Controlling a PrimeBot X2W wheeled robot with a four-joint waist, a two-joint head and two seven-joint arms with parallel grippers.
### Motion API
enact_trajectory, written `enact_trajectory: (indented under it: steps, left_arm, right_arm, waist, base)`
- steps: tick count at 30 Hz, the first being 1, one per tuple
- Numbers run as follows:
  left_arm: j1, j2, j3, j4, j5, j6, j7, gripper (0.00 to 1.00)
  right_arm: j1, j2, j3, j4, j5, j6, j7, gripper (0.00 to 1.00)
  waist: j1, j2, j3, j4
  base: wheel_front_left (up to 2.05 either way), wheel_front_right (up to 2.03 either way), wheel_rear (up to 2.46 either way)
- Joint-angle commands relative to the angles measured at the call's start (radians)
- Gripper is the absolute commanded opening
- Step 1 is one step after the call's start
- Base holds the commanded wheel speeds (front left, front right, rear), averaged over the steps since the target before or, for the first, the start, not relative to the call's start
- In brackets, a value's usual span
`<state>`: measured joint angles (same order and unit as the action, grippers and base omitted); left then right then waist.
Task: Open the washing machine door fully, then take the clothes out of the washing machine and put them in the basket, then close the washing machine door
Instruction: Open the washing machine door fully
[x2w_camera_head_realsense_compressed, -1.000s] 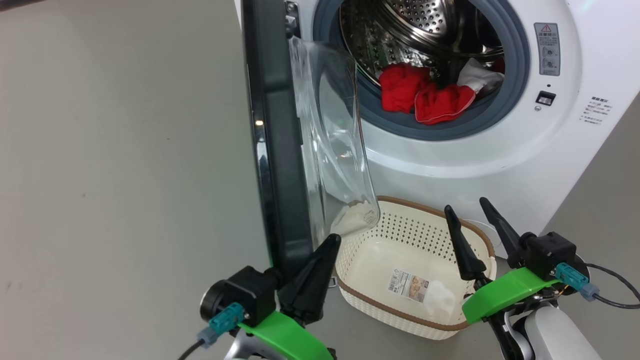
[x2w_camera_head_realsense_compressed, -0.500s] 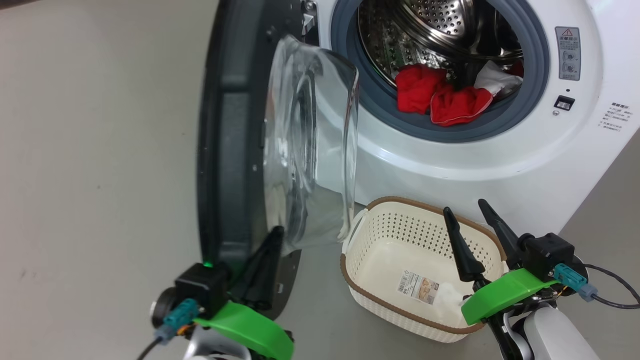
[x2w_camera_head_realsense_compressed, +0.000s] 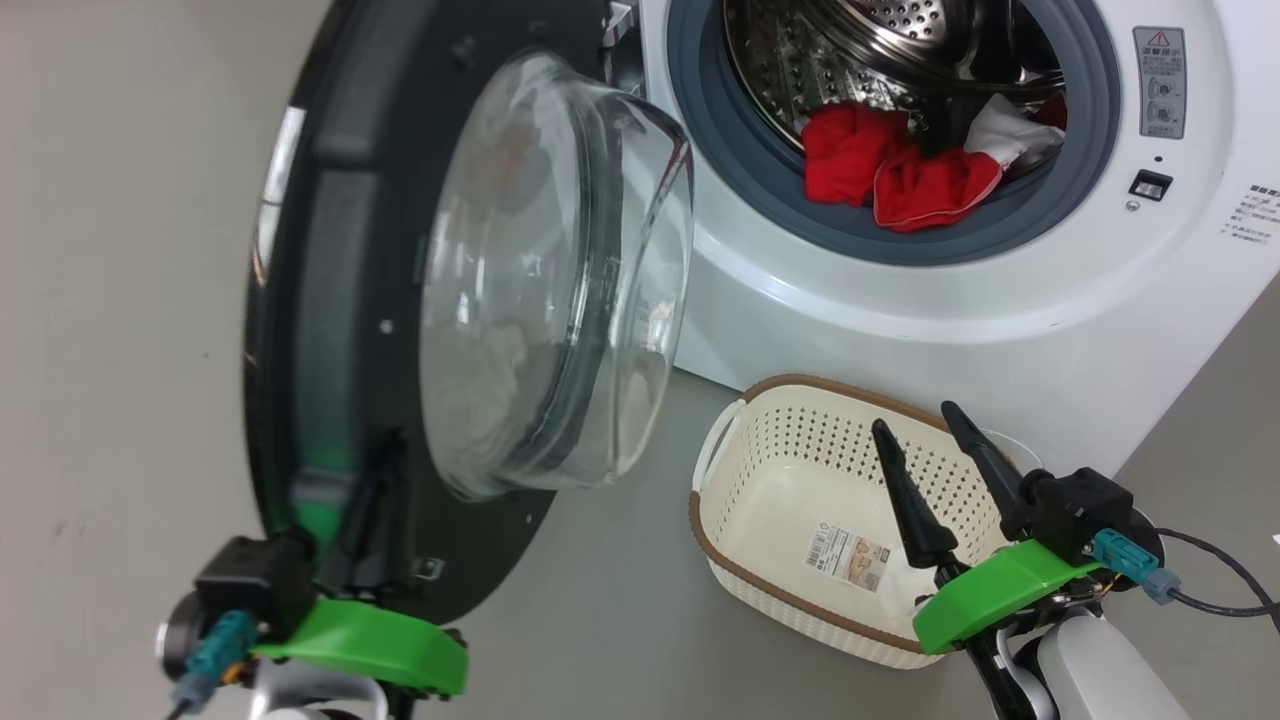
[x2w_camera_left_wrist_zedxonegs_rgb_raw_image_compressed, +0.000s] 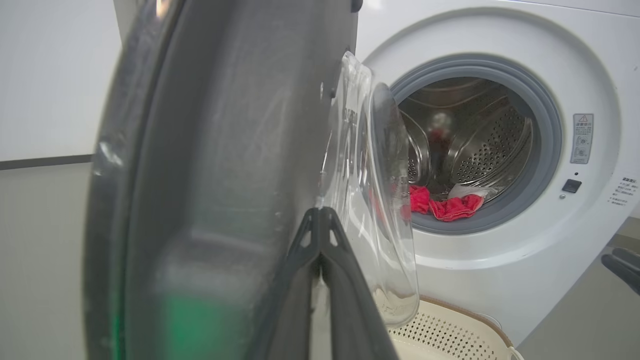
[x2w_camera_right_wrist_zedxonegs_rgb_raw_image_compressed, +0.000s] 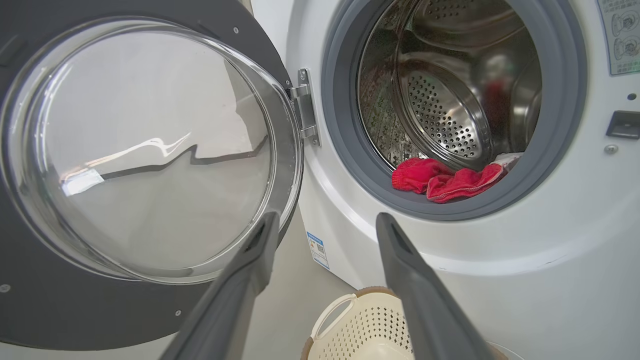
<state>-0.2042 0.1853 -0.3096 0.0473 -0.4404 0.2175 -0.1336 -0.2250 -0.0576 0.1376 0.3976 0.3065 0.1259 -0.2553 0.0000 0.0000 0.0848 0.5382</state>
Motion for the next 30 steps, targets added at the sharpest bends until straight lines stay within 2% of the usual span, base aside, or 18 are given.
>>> enact_trajectory:
  steps: [1,10,23,30]
  left_arm:
    - [-0.014,0.041,0.07,-0.009,-0.003,0.017,-0.017,0.0]
    - [-0.043,0.071,0.153,0.101,-0.028,0.02,-0.086,0.0]
    - [-0.078,0.063,0.255,0.212,-0.021,0.016,-0.127,0.0]
    - [-0.106,0.056,0.332,0.223,0.005,-0.005,-0.128,0.0]
  right_arm:
    - [-0.035,-0.002,0.024,-0.02,-0.003,0.005,-0.006,1.0]
    - [-0.041,-0.021,0.027,-0.015,-0.004,0.005,-0.006,1.0]
    - [-0.05,-0.048,0.052,-0.007,-0.009,0.005,-0.006,1.0]
    - [-0.057,-0.061,0.082,-0.003,-0.01,0.005,0.006,1.0]
  waist:
    - [0.0,0.0,0.005,0.0]
    - [0.0,0.0,0.031,-0.001]
    - [0.0,0.0,0.056,-0.003]
    - [0.0,0.0,0.079,-0.002]
  base:
    - [0.0,0.0,0.0]
    - [0.0,0.0,0.0]
    - [0.0,0.0,0.0]
    - [0.0,0.0,0.0]
